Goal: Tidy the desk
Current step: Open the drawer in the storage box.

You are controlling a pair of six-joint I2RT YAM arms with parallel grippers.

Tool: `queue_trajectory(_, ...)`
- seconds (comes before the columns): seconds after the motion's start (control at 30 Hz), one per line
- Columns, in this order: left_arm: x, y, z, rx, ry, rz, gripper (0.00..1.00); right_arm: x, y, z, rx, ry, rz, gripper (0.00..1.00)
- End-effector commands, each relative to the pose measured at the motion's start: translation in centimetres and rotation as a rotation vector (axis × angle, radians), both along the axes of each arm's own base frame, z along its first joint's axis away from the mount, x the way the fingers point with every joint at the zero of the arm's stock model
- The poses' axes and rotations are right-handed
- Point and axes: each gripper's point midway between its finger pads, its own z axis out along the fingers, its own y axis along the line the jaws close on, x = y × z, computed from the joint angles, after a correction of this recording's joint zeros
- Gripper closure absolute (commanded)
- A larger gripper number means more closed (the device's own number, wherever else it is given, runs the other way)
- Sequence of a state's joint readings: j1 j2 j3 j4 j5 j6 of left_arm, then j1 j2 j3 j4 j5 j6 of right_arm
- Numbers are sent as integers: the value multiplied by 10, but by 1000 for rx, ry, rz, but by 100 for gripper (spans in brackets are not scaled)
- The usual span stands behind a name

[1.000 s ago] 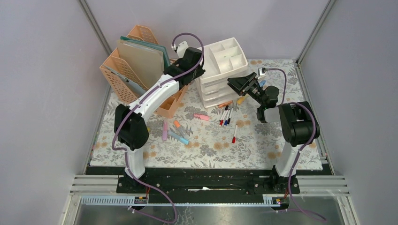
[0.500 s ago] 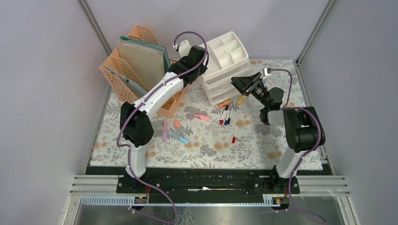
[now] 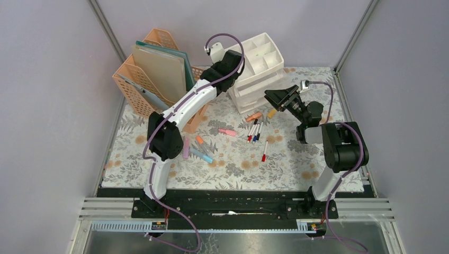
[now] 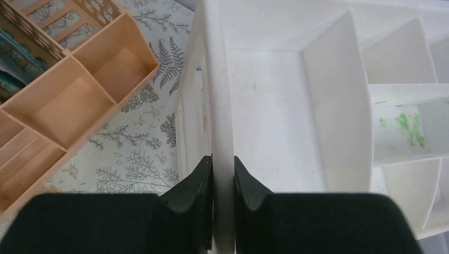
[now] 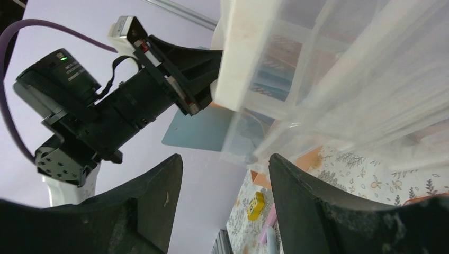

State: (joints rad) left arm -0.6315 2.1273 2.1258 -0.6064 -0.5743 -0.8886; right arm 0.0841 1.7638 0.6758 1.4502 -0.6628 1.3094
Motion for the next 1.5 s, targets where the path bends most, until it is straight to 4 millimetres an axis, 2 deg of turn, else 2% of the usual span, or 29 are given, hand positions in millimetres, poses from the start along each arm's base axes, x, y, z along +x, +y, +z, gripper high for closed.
queue_trajectory(0.0, 21, 7, -18, 21, -13, 64, 100, -28, 1, 54, 1, -275, 47, 32)
queue_trajectory(0.3, 23, 3, -24, 66, -25, 34, 97, -37, -2, 37, -43, -260, 61, 26)
queue_trajectory(0.37, 23, 3, -20, 76, -36, 25, 91, -42, -1, 41, -90, -313, 82, 26)
queue_trajectory(0.43, 23, 3, -12, 86, -53, 11, 80, -48, -1, 47, -153, -376, 109, 25)
queue_trajectory(0.5, 21, 3, 2, 87, -80, -9, 62, -52, -1, 49, -227, -397, 145, 23)
queue_trajectory(0.6, 18, 3, 35, 85, -152, -56, 44, -51, -1, 49, -391, -390, 185, 20)
queue_trajectory(0.67, 12, 4, 57, 86, -196, -89, 36, -46, -6, 44, -531, -371, 183, 17)
queue_trajectory(0.77, 2, 6, 94, 71, -282, -136, 24, -44, -17, 49, -737, -432, 177, 14)
queue_trajectory(0.87, -16, 8, 115, 77, -350, -221, 10, -35, -29, 61, -937, -490, 164, 14)
queue_trajectory(0.93, -31, 10, 130, 84, -412, -283, 2, -26, -34, 63, -1055, -465, 160, 19)
queue_trajectory(1.0, -54, 15, 148, 80, -481, -358, 1, -18, -32, 61, -1142, -431, 180, 35)
queue_trajectory(1.03, -63, 19, 152, 81, -509, -396, 1, -15, -28, 58, -1178, -418, 197, 46)
queue_trajectory(1.1, -84, 22, 158, 39, -547, -490, 1, -6, -22, 52, -1241, -388, 208, 67)
queue_trajectory(1.17, -102, 31, 160, -25, -560, -562, 1, 5, -21, 46, -1289, -362, 213, 79)
queue_trajectory(1.23, -119, 42, 160, -73, -564, -610, 1, 15, -19, 40, -1330, -341, 231, 85)
queue_trajectory(1.3, -134, 54, 156, -83, -565, -619, 1, 23, -15, 36, -1374, -334, 254, 86)
queue_trajectory(1.47, -164, 72, 127, -33, -534, -648, 1, 43, -10, 14, -1446, -299, 279, 89)
